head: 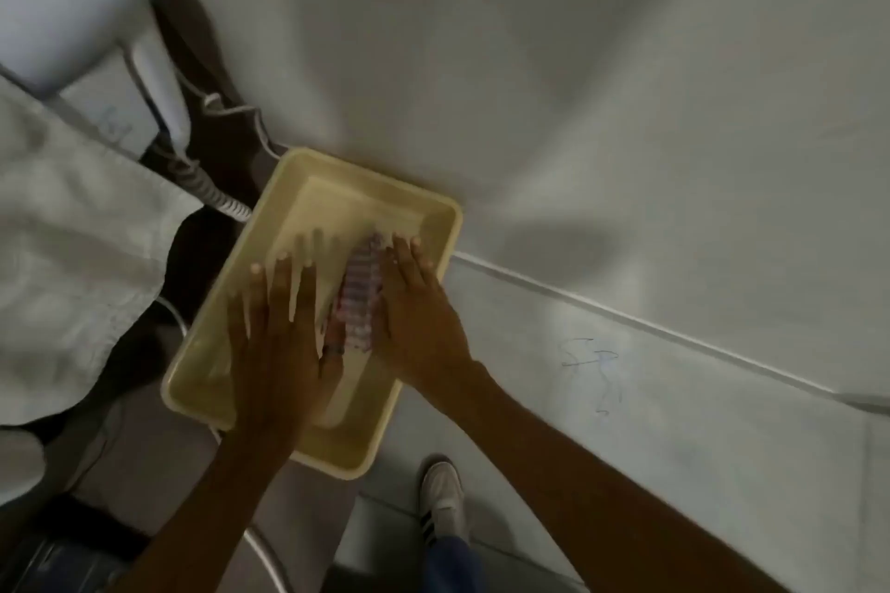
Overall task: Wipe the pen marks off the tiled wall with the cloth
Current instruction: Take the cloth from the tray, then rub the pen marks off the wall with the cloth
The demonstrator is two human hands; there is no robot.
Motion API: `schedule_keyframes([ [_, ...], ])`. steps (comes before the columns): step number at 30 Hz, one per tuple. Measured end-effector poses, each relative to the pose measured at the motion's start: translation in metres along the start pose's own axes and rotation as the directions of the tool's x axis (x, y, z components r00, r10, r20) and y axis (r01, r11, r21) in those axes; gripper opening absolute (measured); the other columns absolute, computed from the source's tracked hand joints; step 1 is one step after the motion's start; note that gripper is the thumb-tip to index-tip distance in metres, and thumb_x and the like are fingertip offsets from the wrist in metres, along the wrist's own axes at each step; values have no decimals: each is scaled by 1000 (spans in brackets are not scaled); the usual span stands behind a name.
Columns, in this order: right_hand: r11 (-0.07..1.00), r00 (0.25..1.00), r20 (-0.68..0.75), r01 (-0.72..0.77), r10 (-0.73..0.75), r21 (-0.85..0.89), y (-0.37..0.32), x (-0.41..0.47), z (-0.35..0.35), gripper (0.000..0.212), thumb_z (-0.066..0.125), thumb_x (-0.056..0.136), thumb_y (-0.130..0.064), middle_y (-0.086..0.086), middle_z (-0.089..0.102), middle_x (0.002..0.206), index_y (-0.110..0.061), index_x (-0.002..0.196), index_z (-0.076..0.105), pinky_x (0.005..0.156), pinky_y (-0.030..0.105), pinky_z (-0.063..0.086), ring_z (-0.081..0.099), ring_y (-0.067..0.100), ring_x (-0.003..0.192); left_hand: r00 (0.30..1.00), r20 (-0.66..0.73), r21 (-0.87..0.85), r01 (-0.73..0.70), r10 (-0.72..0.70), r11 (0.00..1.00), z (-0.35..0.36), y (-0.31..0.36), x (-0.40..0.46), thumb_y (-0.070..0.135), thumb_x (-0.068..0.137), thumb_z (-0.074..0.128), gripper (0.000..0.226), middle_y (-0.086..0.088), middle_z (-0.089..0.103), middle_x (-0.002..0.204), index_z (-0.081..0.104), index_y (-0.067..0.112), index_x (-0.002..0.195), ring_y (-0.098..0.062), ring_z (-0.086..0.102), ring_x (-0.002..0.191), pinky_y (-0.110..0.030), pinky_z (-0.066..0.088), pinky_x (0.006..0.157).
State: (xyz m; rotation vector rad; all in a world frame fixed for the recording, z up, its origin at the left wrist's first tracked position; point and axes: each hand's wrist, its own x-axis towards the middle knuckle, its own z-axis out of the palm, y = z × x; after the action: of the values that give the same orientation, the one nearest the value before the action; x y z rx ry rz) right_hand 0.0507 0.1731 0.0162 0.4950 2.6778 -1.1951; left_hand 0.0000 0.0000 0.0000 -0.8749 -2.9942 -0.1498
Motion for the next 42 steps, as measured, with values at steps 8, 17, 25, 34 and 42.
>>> schedule_keyframes([
  [8, 951, 954, -7, -300, 300, -78, 27, 89, 121, 104, 62, 98, -34, 21, -24, 177, -20, 170, -12, 125, 64, -27, -29, 40, 163, 978, 98, -43, 192, -187, 980, 81, -38, 4, 42, 109, 30, 70, -19, 23, 179, 29, 10, 171, -46, 9, 167, -65, 7, 134],
  [17, 1000, 994, -112, 2, 1, 21, 21, 50, 60, 92, 51, 92, 12, 18, -3, 181, -6, 170, 7, 136, 58, -10, -13, 41, 167, 977, -101, -133, 175, -189, 976, 43, 25, -13, 41, 114, 37, 67, -20, 19, 180, 26, 9, 172, -47, 8, 167, -60, 6, 135],
  [25, 997, 970, -235, -54, 66, 53, 155, -144, 11, 94, 35, 90, 11, -6, -13, 179, -25, 169, -2, 136, 61, 6, -30, 11, 163, 996, -87, -218, -5, -14, 976, 58, 160, -78, 48, 114, 33, 70, -22, 18, 180, 22, 9, 172, -44, 3, 167, -46, -5, 136],
  [34, 851, 850, -44, -526, 525, -3, 417, -270, 76, 91, 41, 98, 13, 4, -16, 180, -20, 170, -2, 137, 57, 4, -22, 27, 166, 896, 276, -252, -283, 349, 925, 259, 273, -163, 56, 107, 38, 79, -14, 11, 181, 26, 13, 172, -38, 4, 167, -62, 12, 135],
  [42, 890, 875, -160, -449, 457, 84, 585, -248, 140, 78, 48, 105, -16, 15, -2, 181, -16, 171, 6, 136, 65, 2, -10, 37, 168, 850, 336, -224, -346, 405, 911, 437, 294, -185, 56, 109, 31, 76, -17, 18, 181, 30, 11, 171, -41, 8, 168, -61, 9, 136],
])
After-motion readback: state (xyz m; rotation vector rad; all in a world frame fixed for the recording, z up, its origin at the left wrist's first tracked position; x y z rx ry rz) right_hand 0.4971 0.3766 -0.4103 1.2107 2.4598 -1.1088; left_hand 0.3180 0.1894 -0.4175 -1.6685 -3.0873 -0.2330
